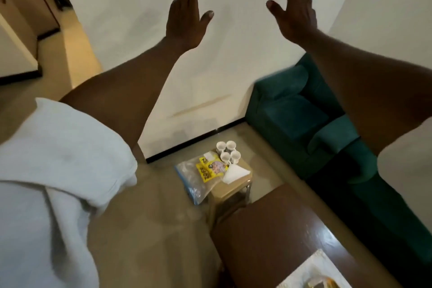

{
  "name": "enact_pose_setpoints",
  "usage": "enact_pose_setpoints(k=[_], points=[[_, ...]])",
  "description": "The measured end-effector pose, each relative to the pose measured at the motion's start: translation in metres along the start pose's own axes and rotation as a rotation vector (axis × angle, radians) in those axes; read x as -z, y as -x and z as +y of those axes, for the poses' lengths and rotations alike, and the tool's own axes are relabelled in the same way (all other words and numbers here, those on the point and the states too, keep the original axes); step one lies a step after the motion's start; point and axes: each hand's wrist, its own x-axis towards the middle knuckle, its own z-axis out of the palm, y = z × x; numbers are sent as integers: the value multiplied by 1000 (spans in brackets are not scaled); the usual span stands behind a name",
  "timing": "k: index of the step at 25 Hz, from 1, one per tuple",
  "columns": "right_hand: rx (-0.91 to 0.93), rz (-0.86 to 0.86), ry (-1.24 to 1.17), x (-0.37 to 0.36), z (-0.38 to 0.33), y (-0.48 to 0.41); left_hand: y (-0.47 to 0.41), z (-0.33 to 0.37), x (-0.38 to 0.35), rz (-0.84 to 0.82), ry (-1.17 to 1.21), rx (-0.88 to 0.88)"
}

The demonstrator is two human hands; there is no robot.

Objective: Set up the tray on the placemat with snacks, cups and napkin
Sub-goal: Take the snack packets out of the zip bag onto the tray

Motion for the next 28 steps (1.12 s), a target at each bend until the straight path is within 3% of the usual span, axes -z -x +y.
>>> enact_pose_setpoints(k=[5, 11, 14, 17, 20, 24, 28], points=[[-97, -354, -100, -184, 11, 48, 56, -86, -135, -255, 17, 279], [-236, -643, -145, -378, 27, 166, 181, -159, -280, -557, 161, 608], [-294, -754, -180, -440, 32, 232, 258, -178, -335, -642, 367, 941], [-340, -876, -238, -493, 39, 298, 332, -198, -377, -644, 558, 1375], [-337, -992, -251, -532, 38, 350, 378, -212, -408, -639, 680, 1607], [-298, -1104, -257, -560, 30, 384, 398, -215, -437, -505, 919, 1794], [-395, -1177, -280, -578, 25, 395, 401, -218, -459, -493, 1198, 1815]])
